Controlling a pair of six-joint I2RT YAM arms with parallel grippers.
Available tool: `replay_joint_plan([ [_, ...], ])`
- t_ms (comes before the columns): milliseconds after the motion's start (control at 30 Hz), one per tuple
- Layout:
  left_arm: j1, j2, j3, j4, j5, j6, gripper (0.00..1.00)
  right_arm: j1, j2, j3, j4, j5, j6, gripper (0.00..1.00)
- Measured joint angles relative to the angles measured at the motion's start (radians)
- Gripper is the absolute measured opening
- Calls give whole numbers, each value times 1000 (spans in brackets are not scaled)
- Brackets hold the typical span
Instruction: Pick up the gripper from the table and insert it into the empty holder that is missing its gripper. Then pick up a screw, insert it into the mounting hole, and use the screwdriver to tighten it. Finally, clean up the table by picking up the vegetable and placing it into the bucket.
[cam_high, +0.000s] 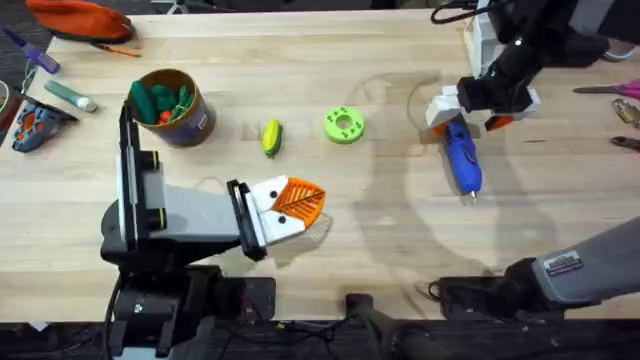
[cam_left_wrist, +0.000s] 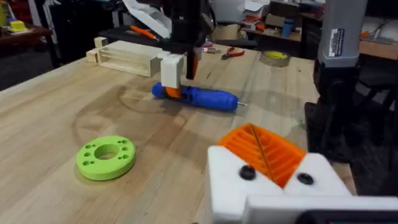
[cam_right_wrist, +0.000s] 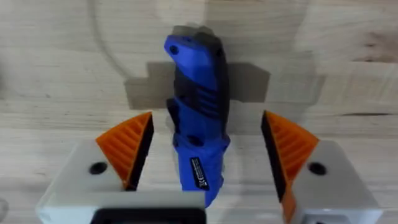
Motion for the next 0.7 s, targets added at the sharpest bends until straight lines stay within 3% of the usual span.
replay_joint_plan([
  [700, 0, 0, 0, 0, 0, 0, 12, 4, 39, -4, 33, 9, 32, 975],
])
